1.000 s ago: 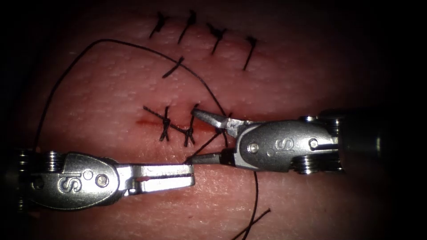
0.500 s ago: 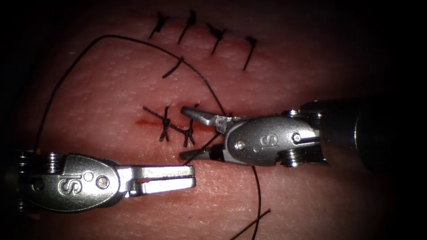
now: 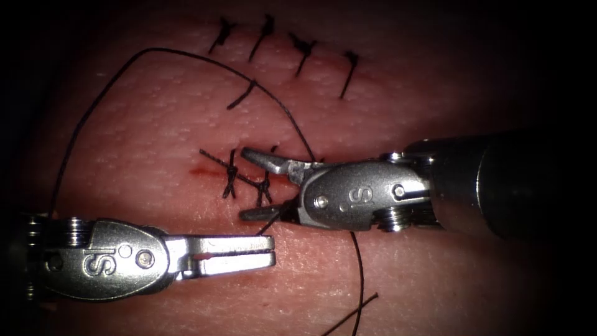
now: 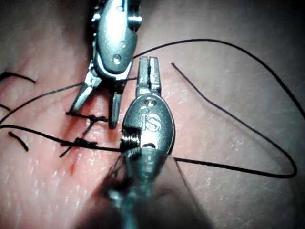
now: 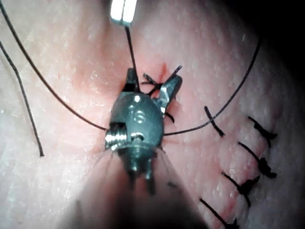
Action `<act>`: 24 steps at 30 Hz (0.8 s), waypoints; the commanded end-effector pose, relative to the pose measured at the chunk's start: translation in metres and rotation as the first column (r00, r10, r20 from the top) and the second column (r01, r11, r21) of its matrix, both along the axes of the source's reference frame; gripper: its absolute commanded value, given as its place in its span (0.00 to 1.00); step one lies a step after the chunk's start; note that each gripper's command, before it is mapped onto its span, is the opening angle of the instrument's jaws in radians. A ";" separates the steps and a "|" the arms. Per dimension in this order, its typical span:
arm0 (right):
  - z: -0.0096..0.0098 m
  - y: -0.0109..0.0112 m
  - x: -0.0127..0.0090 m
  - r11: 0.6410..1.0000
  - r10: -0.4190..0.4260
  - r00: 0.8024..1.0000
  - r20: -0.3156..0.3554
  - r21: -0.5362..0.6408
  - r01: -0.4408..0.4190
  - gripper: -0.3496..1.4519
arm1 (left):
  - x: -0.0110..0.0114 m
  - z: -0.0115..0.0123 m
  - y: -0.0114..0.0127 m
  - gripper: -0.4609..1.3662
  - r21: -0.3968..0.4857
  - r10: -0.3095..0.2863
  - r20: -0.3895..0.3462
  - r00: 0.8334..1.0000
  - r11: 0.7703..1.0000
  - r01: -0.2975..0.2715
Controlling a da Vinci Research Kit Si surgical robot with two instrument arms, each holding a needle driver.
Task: Wound Closure
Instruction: Cut the suture with the right scissors
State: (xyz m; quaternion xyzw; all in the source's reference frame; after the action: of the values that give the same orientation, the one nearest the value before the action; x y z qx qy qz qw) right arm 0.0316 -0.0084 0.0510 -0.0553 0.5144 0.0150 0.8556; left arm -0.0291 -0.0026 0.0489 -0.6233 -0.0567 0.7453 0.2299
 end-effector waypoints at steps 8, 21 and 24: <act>0.0005 0.0001 0.0002 1.000 -0.012 1.000 -0.007 -0.004 0.012 0.63 | 0.0000 0.0000 -0.0001 0.06 0.001 0.009 0.005 1.000 1.000 -0.009; 0.0010 -0.0002 0.0003 0.999 -0.035 0.999 -0.020 -0.009 0.034 0.00 | 0.0000 0.0000 -0.0001 0.06 0.001 0.012 0.007 1.000 1.000 -0.012; 0.0011 -0.0002 0.0003 1.000 -0.027 0.999 -0.023 0.006 0.027 0.00 | 0.0000 0.0000 -0.0001 0.06 0.001 0.012 0.007 1.000 1.000 -0.012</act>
State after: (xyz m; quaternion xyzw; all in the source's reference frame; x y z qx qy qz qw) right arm 0.0320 -0.0086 0.0521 -0.0442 0.5249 0.0023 0.8500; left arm -0.0291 -0.0027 0.0489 -0.6248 -0.0580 0.7445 0.2283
